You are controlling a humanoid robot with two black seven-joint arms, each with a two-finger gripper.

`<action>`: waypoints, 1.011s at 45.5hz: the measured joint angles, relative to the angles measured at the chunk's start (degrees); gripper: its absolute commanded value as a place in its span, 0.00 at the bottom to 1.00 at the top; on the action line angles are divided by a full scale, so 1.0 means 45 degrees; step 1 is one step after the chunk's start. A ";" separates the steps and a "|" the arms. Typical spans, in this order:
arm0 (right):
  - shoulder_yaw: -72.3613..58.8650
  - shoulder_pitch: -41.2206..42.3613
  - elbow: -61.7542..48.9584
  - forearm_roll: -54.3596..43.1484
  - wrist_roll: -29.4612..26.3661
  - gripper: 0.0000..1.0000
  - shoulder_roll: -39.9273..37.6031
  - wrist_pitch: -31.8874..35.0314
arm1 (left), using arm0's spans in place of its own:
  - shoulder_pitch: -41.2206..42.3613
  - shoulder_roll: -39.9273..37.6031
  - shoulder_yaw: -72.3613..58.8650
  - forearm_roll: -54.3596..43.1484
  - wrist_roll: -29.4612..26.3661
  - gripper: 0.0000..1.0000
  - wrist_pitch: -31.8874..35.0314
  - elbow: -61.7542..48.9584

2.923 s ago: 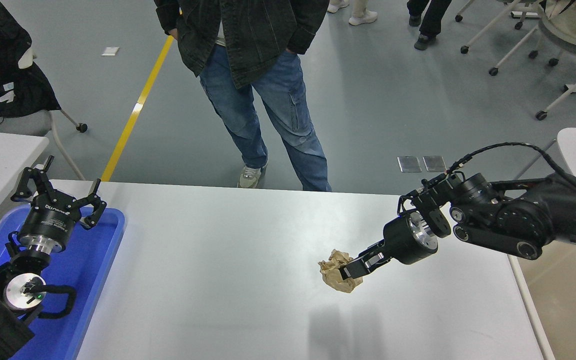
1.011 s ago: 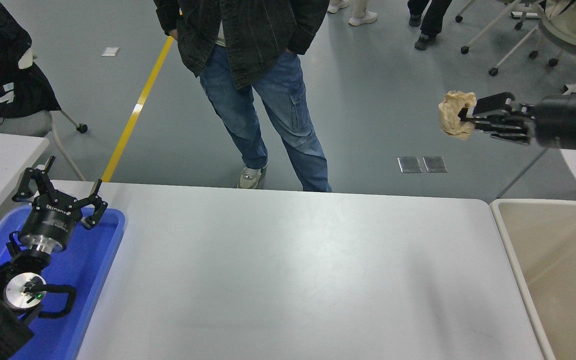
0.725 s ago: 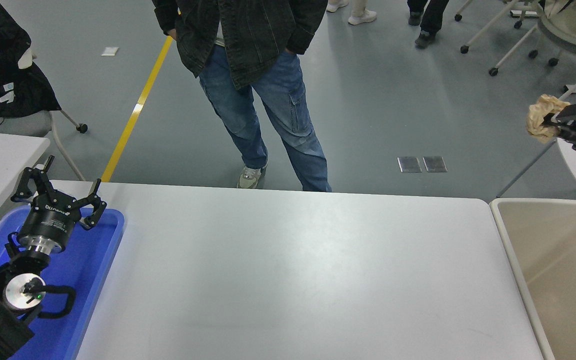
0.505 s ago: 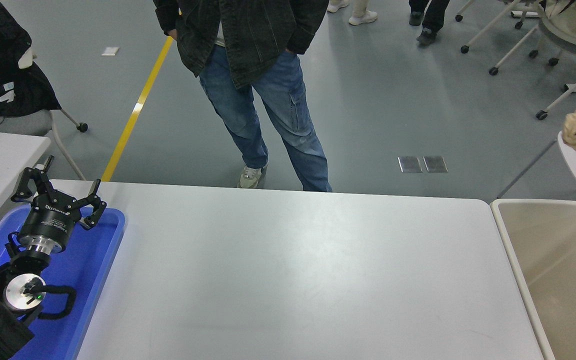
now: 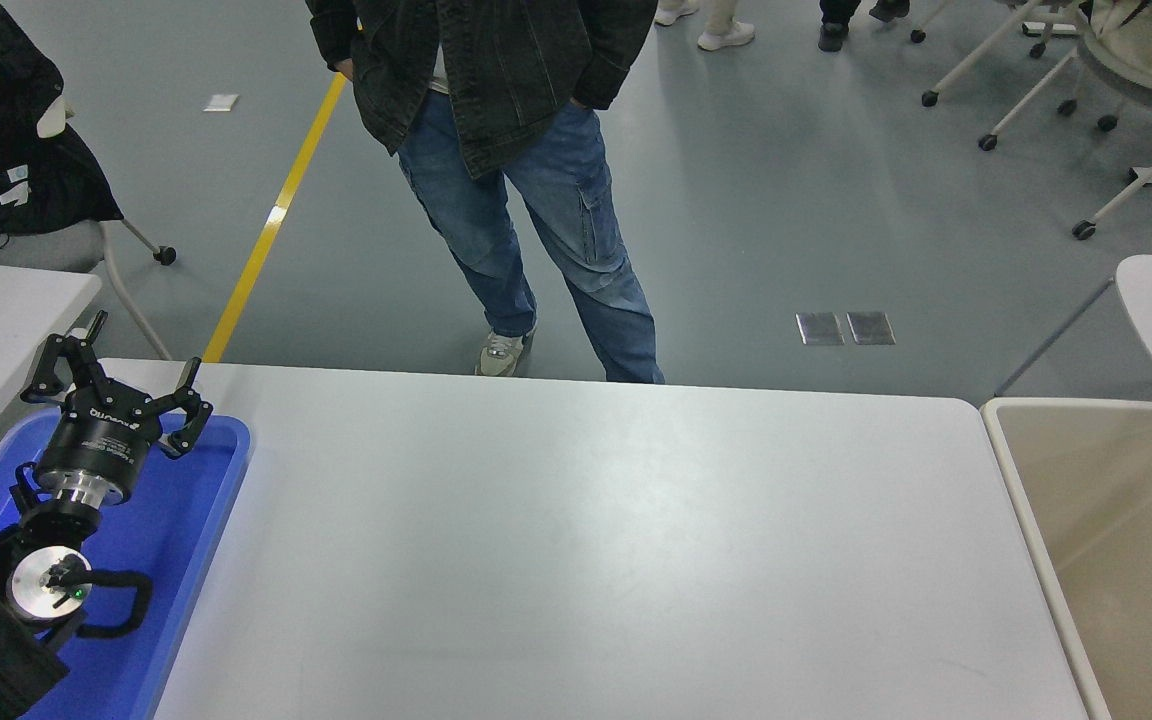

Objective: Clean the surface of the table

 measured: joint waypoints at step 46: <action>0.4742 -0.2145 0.0068 0.5262 -0.0891 0.00 0.2628 -0.3508 | -0.0001 0.0000 0.0000 0.0000 0.0000 1.00 0.0000 0.0000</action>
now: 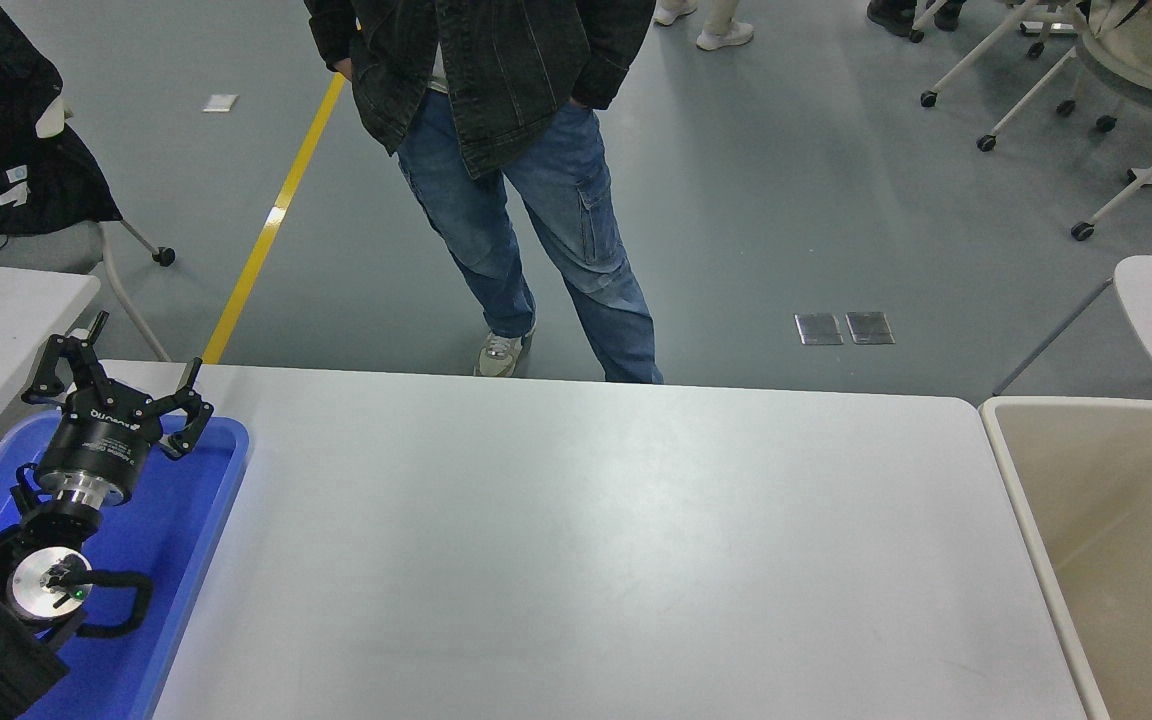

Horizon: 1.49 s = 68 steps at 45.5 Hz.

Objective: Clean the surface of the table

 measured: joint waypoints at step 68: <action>0.1174 -0.1312 0.0000 -0.0022 0.0137 0.88 0.2244 -0.0573 | 0.0000 0.0000 0.0000 0.0000 0.0000 1.00 0.0000 0.0000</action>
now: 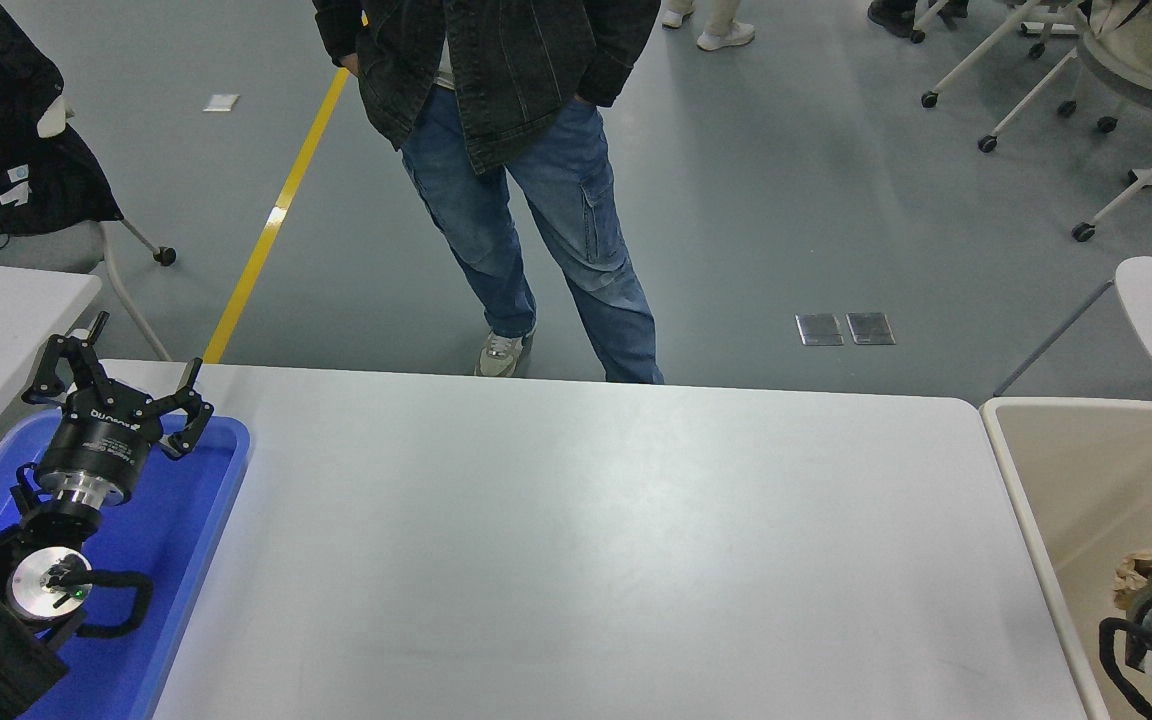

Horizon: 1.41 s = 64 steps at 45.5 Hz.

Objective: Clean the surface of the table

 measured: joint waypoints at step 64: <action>0.1428 0.4686 0.6017 -0.1641 0.0086 0.98 -0.5822 0.0266 | 0.0000 0.0000 0.0000 0.0000 0.0000 1.00 0.0000 0.0001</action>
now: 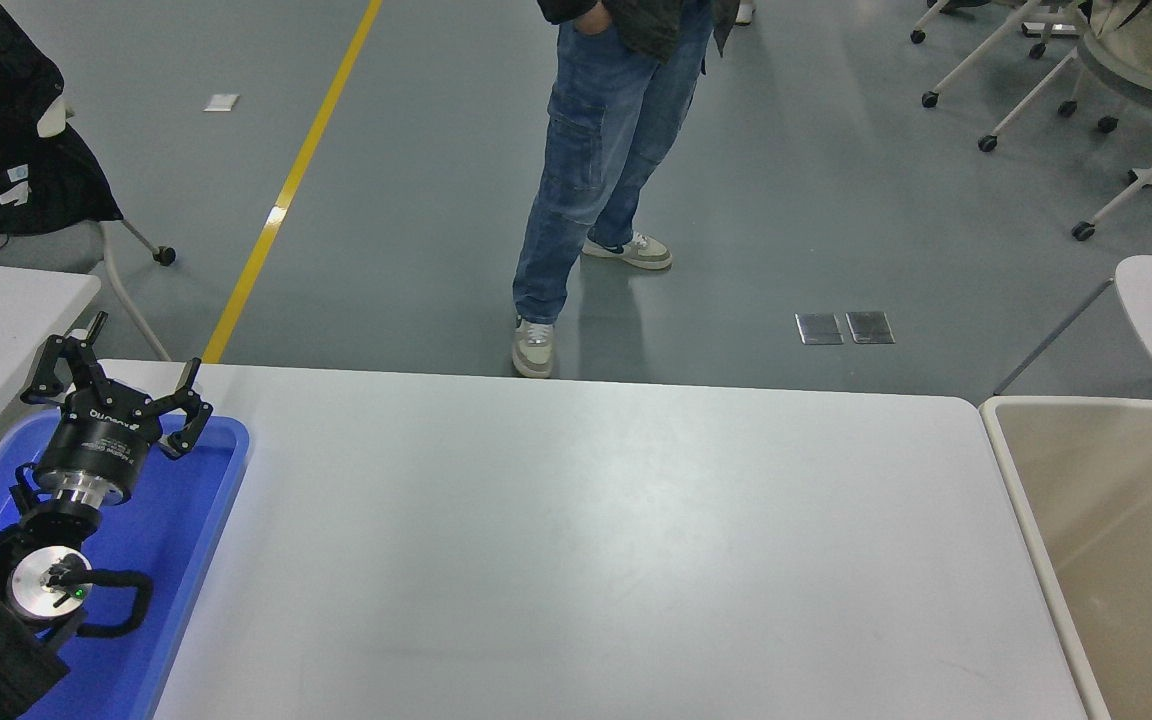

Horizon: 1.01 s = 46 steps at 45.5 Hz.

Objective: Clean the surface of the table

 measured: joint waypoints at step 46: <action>0.4558 -0.1421 0.4244 -0.1122 0.3354 0.98 0.0864 0.0476 | 0.0000 0.0000 0.0000 0.0000 0.0000 1.00 0.0000 0.0000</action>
